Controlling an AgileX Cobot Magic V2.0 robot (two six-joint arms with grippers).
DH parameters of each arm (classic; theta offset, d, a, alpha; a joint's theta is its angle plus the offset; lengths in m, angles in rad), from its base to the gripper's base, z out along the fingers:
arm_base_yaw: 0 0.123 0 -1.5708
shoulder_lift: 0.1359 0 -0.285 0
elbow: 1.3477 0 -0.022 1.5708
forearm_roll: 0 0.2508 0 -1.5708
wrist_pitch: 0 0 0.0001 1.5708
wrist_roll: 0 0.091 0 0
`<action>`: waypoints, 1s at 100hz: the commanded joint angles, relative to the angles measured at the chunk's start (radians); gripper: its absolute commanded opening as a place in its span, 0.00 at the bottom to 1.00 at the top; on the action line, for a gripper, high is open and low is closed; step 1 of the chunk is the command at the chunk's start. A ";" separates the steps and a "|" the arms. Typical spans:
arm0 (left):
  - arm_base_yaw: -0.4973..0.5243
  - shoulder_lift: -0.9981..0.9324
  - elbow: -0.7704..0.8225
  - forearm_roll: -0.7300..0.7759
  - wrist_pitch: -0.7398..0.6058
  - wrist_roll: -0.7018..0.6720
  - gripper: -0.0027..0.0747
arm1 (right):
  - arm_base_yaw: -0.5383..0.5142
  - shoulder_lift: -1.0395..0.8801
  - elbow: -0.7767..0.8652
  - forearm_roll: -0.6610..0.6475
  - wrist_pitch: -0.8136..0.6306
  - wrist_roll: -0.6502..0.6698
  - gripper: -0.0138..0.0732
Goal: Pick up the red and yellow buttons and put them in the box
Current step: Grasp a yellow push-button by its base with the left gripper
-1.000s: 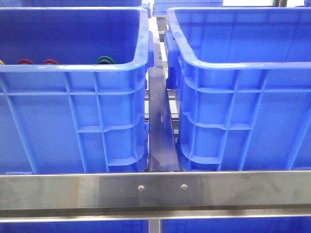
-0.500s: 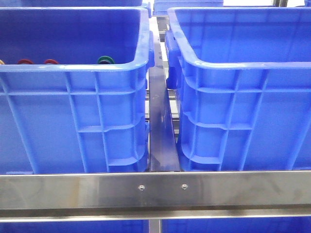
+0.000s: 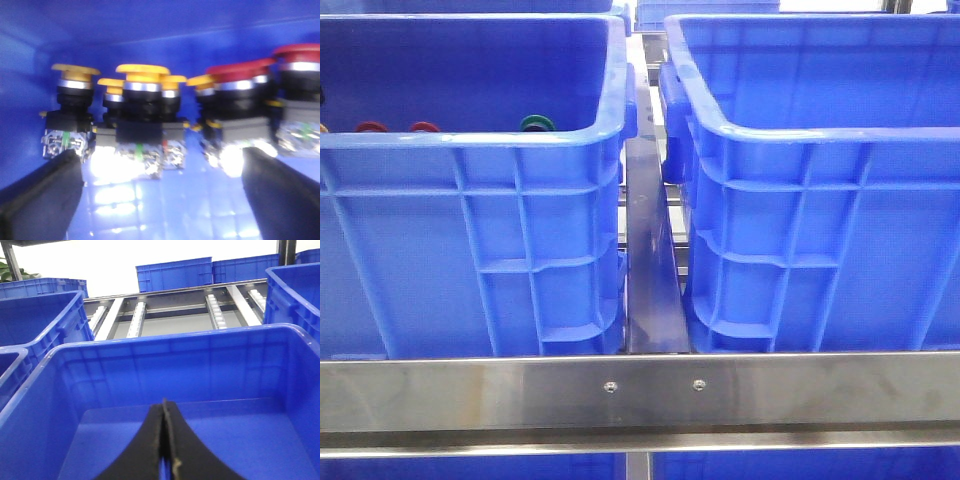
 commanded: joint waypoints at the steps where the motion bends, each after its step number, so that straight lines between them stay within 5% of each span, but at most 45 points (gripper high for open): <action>1: 0.022 -0.031 -0.043 0.003 -0.033 0.002 0.76 | -0.004 -0.002 -0.028 -0.003 0.012 -0.012 0.08; 100: 0.050 0.037 -0.043 -0.142 -0.031 0.106 0.74 | -0.004 -0.002 -0.028 -0.003 0.012 -0.012 0.08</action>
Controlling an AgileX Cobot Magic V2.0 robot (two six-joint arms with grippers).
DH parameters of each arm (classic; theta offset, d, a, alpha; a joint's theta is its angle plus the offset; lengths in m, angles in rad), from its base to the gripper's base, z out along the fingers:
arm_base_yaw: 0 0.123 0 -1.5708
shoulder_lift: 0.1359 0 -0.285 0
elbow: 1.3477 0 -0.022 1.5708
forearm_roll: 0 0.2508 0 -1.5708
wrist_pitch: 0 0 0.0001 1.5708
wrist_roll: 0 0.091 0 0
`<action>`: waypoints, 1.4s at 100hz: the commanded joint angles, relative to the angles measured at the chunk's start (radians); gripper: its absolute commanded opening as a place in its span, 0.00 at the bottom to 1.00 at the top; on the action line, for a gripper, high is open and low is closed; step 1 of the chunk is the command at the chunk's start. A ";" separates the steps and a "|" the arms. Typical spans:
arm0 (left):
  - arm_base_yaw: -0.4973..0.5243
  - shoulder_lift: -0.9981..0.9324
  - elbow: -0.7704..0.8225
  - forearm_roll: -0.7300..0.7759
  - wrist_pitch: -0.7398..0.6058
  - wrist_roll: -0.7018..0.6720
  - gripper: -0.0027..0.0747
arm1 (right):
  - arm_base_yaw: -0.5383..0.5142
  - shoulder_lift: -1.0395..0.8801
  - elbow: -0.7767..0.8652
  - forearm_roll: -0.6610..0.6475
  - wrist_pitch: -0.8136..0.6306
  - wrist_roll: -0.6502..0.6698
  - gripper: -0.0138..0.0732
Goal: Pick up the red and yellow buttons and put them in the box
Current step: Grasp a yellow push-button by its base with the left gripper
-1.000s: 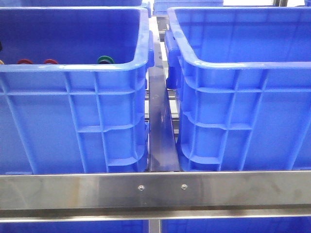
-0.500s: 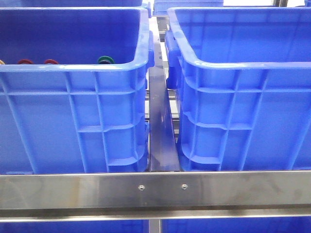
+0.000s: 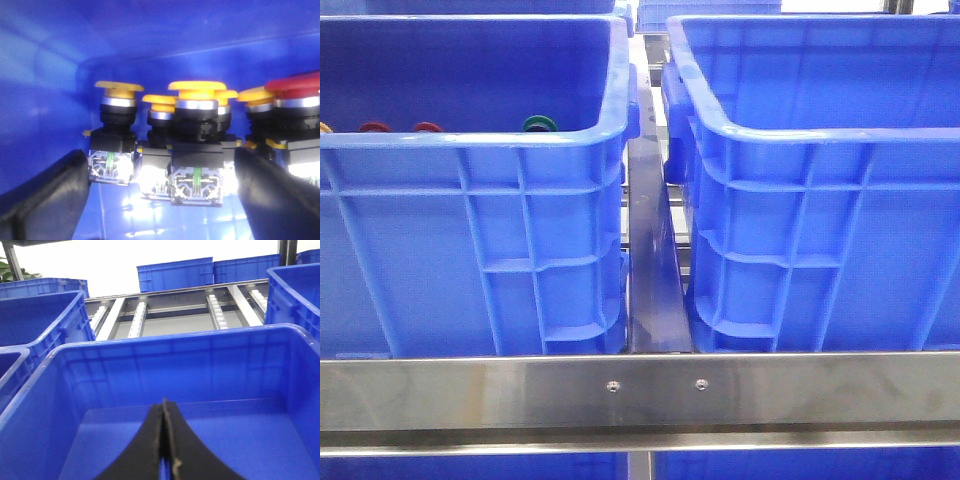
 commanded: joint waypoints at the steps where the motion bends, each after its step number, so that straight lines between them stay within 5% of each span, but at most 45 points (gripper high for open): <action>1: -0.006 -0.024 -0.014 -0.098 0.016 -0.014 0.74 | -0.004 -0.002 -0.028 -0.003 0.012 -0.012 0.08; 140: -0.006 0.024 -0.014 -0.119 0.006 0.021 0.74 | -0.004 -0.002 -0.028 -0.003 0.012 -0.012 0.08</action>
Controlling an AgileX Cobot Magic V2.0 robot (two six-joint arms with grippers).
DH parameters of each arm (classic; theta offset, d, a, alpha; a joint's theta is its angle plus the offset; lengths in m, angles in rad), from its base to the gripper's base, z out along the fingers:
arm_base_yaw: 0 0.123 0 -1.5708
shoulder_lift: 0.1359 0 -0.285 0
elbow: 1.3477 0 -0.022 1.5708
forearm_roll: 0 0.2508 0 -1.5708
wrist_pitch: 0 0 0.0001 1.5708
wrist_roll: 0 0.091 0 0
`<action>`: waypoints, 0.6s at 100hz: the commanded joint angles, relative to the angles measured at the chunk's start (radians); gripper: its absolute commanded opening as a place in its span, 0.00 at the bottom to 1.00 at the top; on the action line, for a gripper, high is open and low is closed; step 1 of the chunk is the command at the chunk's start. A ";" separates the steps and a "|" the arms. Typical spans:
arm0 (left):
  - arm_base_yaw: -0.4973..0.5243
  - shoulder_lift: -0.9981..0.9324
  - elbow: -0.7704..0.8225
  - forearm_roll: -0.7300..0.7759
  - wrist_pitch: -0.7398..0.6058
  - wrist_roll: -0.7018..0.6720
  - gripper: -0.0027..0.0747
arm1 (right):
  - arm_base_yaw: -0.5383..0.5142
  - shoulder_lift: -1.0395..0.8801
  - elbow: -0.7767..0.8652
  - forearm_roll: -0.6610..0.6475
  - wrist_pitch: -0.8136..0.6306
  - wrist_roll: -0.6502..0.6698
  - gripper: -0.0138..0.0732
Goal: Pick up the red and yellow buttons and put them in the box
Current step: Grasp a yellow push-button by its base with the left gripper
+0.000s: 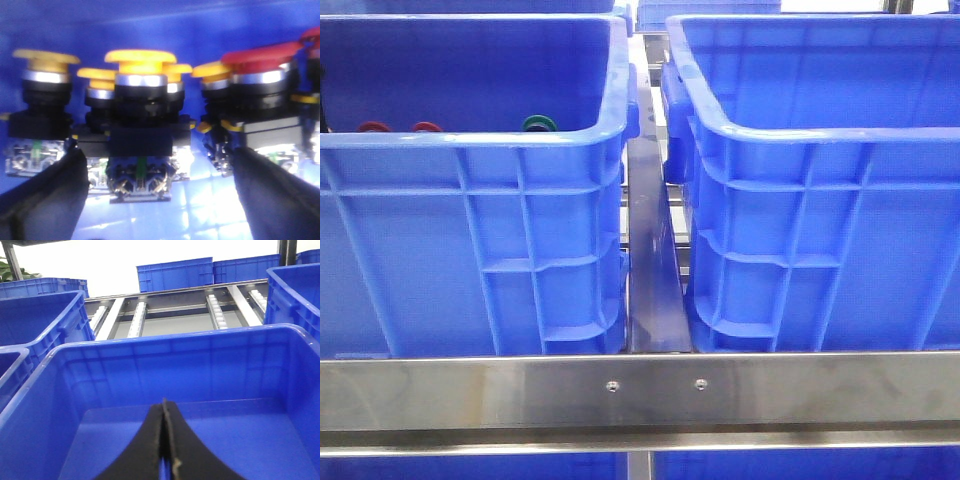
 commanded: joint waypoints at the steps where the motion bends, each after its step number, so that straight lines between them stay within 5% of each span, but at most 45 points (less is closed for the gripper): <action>1: -0.004 -0.028 -0.026 -0.010 -0.045 -0.010 0.74 | -0.004 -0.002 -0.028 -0.003 0.012 -0.010 0.08; 24: -0.004 -0.021 -0.026 -0.001 -0.066 -0.010 0.70 | -0.004 -0.002 -0.028 -0.003 0.012 -0.010 0.08; 48: -0.004 -0.023 -0.026 0.006 -0.067 -0.010 0.24 | -0.004 -0.002 -0.028 -0.003 0.012 -0.010 0.08; 60: -0.004 -0.042 -0.026 0.006 -0.054 -0.010 0.13 | -0.004 -0.002 -0.028 -0.003 0.012 -0.010 0.08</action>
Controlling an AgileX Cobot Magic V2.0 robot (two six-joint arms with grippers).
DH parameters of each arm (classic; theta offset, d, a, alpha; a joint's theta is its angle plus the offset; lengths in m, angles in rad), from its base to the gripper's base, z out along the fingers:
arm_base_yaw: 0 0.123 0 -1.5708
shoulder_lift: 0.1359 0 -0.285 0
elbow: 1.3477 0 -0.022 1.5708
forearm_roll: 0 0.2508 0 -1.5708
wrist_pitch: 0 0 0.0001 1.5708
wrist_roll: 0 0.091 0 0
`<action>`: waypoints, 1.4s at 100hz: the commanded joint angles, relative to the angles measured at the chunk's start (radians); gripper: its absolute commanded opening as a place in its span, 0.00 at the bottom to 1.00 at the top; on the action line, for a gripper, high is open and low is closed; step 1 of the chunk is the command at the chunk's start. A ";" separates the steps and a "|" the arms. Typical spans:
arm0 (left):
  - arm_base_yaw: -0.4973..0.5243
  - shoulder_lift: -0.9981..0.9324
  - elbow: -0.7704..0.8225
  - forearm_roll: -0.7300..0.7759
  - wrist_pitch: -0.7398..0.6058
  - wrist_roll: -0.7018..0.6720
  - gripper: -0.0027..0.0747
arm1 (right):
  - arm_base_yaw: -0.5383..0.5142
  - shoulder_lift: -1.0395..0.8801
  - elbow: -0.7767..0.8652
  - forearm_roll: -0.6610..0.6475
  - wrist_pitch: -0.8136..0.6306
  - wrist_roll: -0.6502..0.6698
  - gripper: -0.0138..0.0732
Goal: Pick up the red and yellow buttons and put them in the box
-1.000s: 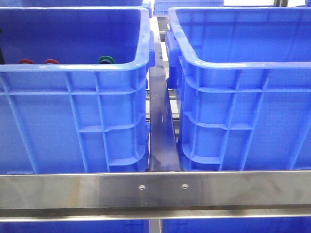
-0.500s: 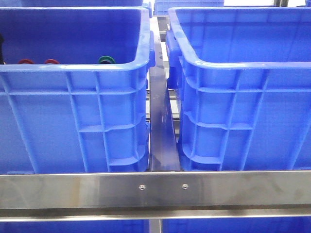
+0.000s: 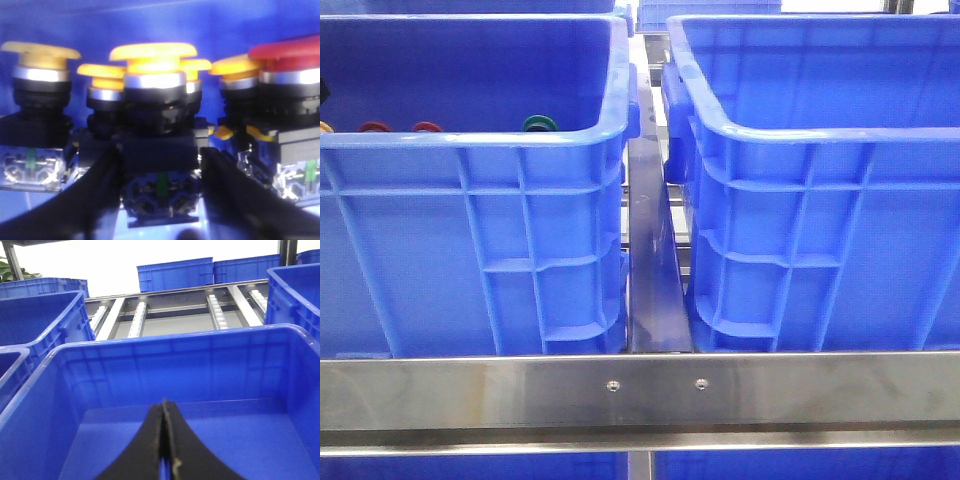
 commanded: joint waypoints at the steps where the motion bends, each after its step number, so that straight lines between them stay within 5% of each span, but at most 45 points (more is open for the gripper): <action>1: -0.004 -0.076 -0.026 -0.011 -0.026 -0.010 0.13 | -0.004 -0.002 -0.028 -0.003 0.012 -0.010 0.08; 32: -0.004 -0.201 0.019 -0.013 0.068 -0.010 0.13 | -0.004 -0.002 -0.028 -0.003 0.012 -0.010 0.08; 64: -0.004 -0.469 0.316 -0.124 -0.007 0.024 0.13 | -0.004 -0.002 -0.028 -0.003 0.012 -0.010 0.08; 83: -0.004 -0.672 0.406 -0.312 0.038 0.160 0.13 | -0.004 -0.002 -0.028 -0.003 0.012 -0.010 0.08; 113: -0.013 -0.820 0.408 -0.645 0.310 0.392 0.13 | -0.004 -0.002 -0.028 -0.003 0.014 -0.010 0.08; 140: -0.209 -0.820 0.408 -0.788 0.403 0.519 0.13 | -0.004 -0.002 -0.028 -0.002 0.051 -0.009 0.08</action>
